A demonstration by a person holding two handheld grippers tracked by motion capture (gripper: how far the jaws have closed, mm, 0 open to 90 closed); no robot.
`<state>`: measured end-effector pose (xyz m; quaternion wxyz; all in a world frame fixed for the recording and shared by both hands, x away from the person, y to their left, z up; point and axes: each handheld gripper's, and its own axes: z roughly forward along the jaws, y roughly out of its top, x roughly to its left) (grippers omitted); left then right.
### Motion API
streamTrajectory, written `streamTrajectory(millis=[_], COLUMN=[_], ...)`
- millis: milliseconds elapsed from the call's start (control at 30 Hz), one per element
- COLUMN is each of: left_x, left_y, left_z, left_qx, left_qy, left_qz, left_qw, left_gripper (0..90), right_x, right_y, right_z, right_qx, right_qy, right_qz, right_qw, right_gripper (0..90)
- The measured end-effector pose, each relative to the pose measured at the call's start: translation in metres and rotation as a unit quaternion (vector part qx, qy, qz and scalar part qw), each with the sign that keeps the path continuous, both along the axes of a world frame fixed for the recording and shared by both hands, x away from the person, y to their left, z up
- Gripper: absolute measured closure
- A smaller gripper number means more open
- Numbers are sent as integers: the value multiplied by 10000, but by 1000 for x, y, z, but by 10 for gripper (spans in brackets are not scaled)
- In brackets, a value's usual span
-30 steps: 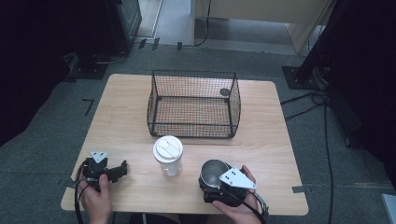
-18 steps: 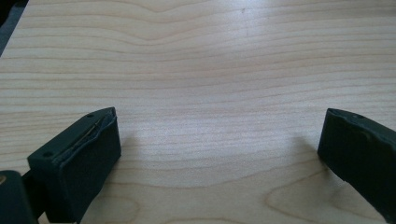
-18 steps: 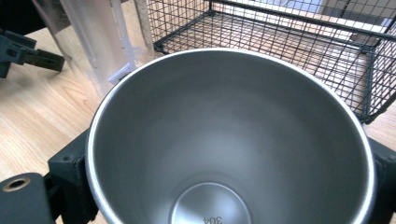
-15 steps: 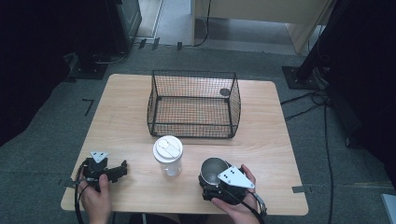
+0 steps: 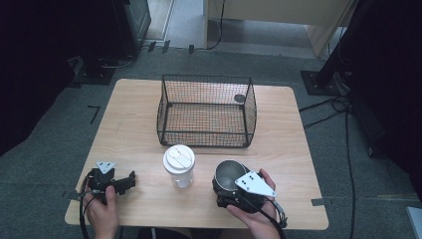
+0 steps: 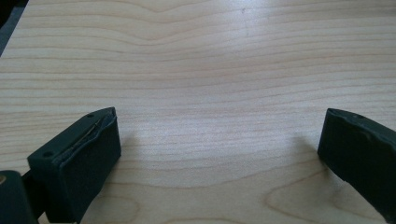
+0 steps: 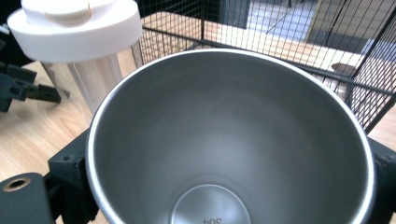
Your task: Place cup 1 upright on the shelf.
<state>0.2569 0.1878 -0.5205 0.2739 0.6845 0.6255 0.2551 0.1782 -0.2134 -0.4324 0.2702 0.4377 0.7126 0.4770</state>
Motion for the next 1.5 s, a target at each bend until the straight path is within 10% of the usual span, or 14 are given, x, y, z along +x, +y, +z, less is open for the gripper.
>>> streamTrajectory(millis=[700,967,1500], left_x=[0,0,0], left_y=[0,0,0], left_z=[0,0,0], left_qx=[-2,4,7], left_qy=[0,7,7], left_qz=[1,-5,-7], left_qw=[10000,10000,10000], left_gripper=[1,1,1], right_x=[18,27,51], right_y=[8,10,9], right_z=[29,28,41], right_qx=[179,351,574], right_qy=[-821,-1418,-1709], right_qz=[-280,-454,-717], right_qw=[9961,9882,9810], right_gripper=[72,72,72])
